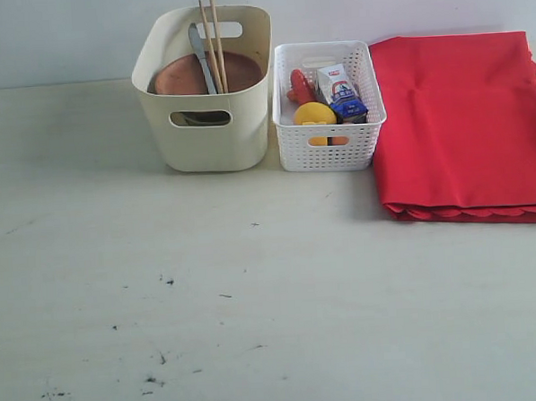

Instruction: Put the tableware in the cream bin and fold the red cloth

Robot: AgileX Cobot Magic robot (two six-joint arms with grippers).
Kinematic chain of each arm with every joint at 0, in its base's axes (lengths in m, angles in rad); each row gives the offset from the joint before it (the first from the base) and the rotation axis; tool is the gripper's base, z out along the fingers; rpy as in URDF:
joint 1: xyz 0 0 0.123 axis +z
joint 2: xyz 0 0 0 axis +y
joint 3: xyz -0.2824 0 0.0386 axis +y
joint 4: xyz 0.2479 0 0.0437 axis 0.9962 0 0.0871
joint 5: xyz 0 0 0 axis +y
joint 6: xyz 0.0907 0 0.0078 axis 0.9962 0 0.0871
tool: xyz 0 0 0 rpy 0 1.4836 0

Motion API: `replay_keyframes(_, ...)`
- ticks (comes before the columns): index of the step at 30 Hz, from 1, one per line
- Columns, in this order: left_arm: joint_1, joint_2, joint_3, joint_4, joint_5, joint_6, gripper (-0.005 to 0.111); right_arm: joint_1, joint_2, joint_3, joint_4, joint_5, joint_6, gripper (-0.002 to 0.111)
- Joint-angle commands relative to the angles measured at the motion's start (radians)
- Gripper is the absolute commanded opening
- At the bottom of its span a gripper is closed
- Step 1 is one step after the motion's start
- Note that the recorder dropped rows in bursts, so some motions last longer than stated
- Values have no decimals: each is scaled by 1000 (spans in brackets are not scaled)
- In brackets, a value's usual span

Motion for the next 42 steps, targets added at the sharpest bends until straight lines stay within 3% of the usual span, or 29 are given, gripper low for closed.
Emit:
replay_keyframes(1, -4, -6, 0, 5, -4, -5, 3, -1, -11, 5, -6, -4, 2, 0)
replay_keyframes(11, -4, -6, 0, 5, -4, -5, 3, -228, -54, 5, 47, -13, 2, 0)
replay_keyframes(42, -4, -6, 0, 5, -4, -5, 3, -234, -54, 5, -104, -12, 76, 0)
